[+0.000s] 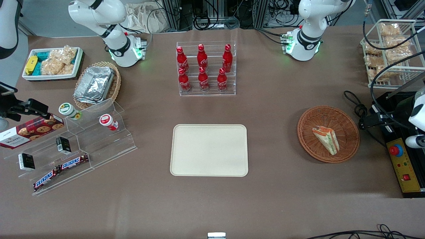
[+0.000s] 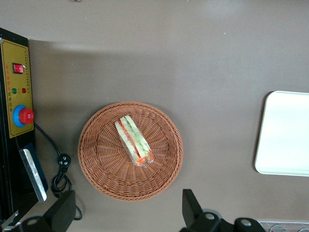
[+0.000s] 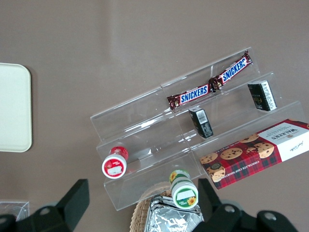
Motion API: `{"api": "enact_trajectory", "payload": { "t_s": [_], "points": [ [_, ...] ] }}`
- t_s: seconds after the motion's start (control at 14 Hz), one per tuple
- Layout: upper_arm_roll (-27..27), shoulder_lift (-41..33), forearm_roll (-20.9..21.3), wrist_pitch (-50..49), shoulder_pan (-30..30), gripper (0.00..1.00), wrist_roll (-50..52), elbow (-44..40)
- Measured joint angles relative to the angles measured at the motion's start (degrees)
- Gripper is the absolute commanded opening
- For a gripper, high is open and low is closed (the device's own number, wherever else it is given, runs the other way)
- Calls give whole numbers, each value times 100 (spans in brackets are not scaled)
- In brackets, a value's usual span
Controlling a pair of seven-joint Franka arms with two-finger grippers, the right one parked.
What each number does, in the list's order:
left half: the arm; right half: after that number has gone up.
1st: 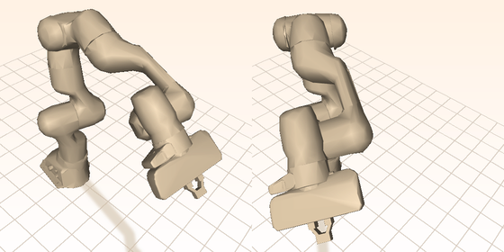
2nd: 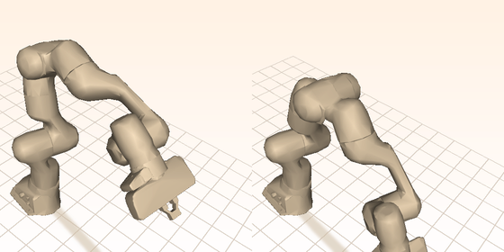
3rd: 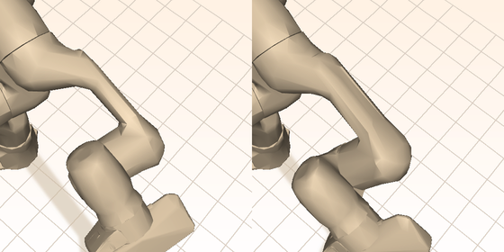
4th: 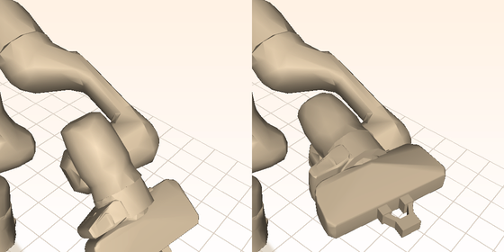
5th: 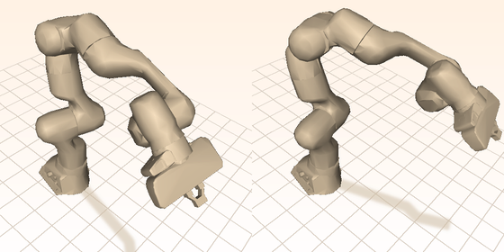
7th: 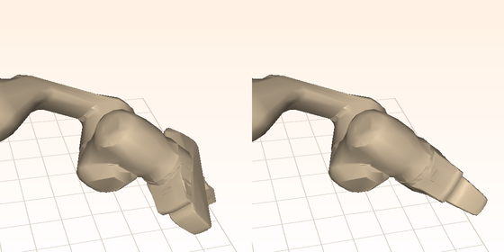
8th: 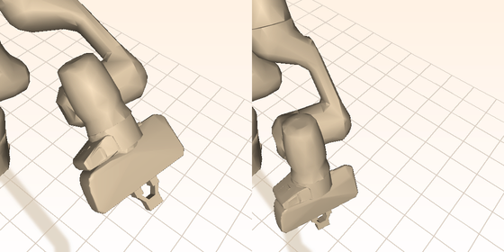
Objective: Place sandwich from basket to tray
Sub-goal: 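Move the left gripper over the wrapped sandwich in the wicker basket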
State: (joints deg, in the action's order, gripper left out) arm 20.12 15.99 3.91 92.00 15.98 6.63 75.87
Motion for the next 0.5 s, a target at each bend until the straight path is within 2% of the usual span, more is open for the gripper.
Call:
{"api": "enact_trajectory", "payload": {
  "t_s": [0.5],
  "points": [
    [-1, 89, 0, -55, 0, 99, 0, 83]
  ]
}}
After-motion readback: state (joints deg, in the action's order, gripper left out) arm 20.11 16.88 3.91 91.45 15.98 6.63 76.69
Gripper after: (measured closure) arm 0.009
